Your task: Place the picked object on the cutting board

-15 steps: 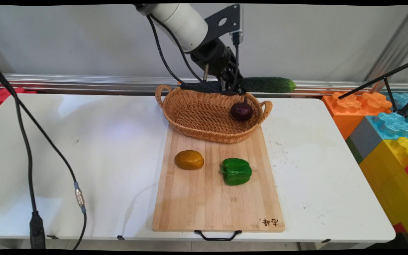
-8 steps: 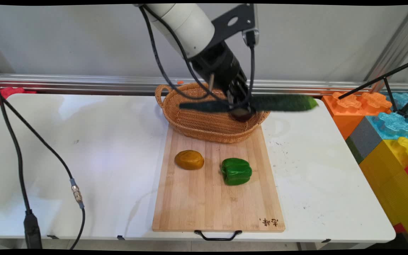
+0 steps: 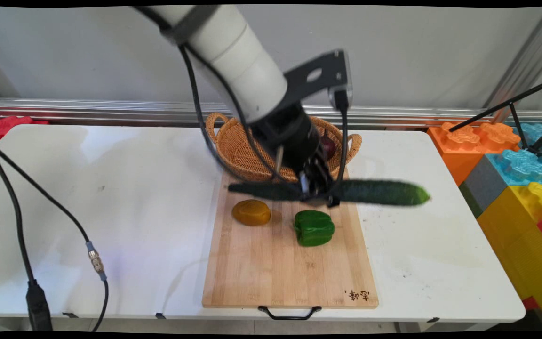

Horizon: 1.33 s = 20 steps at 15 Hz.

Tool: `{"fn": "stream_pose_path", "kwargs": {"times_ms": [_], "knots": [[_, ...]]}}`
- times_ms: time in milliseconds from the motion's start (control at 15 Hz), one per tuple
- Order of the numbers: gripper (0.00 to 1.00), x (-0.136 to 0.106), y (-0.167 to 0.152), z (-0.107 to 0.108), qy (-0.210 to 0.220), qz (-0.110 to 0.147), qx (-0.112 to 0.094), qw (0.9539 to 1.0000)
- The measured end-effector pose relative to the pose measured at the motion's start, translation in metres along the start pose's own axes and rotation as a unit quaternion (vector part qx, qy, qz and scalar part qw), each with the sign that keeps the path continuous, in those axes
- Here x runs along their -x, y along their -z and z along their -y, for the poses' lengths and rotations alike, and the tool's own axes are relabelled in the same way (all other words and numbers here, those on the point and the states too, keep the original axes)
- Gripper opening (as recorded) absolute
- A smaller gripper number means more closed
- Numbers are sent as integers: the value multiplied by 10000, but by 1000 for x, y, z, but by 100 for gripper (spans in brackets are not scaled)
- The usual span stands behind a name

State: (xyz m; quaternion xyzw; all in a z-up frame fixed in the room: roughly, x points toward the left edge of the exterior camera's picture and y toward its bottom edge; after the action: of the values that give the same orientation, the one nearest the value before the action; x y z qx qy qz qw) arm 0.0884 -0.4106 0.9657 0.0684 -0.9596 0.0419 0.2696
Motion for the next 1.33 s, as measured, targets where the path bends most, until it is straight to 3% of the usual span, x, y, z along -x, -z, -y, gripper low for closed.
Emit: {"fn": "stream_pose_path", "kwargs": {"times_ms": [667,1333], "knots": [[0,41,-63,-32,255,347,254,9987],[0,84,-120,-39,102,584,193,9981]]}}
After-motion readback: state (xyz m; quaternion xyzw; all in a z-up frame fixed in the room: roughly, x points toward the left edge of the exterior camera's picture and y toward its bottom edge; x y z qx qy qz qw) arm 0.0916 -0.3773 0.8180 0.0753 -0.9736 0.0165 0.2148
